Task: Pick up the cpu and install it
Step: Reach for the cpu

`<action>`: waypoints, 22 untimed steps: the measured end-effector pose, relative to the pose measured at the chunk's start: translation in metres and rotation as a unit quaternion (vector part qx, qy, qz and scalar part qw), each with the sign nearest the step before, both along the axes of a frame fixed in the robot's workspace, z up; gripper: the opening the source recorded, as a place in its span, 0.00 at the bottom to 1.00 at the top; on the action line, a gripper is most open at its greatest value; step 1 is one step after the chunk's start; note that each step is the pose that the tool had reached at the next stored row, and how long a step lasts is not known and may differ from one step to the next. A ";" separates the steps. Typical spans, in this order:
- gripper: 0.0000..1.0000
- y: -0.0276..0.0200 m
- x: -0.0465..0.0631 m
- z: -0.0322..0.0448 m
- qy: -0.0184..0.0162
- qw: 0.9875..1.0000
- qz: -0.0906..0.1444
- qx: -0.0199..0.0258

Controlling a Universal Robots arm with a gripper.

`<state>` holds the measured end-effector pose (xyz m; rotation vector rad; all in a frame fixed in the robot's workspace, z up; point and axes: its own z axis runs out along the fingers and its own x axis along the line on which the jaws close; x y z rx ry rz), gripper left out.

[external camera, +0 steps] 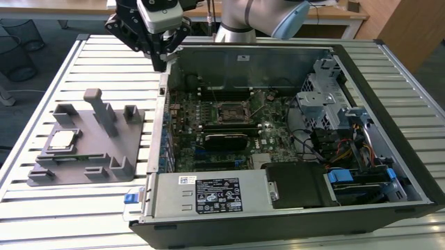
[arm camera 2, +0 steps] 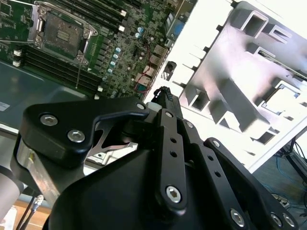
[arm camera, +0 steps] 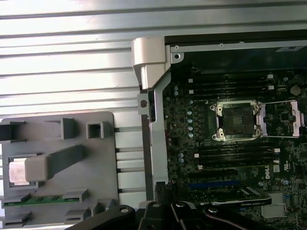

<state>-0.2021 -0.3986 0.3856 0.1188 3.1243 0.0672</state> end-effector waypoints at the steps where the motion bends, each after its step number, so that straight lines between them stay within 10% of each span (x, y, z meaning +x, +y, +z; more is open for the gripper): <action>1: 0.11 0.0000 -0.001 -0.0001 0.000 1.000 0.000 0.000; 22: 0.11 0.0002 -0.024 -0.0020 0.001 1.000 0.000 0.000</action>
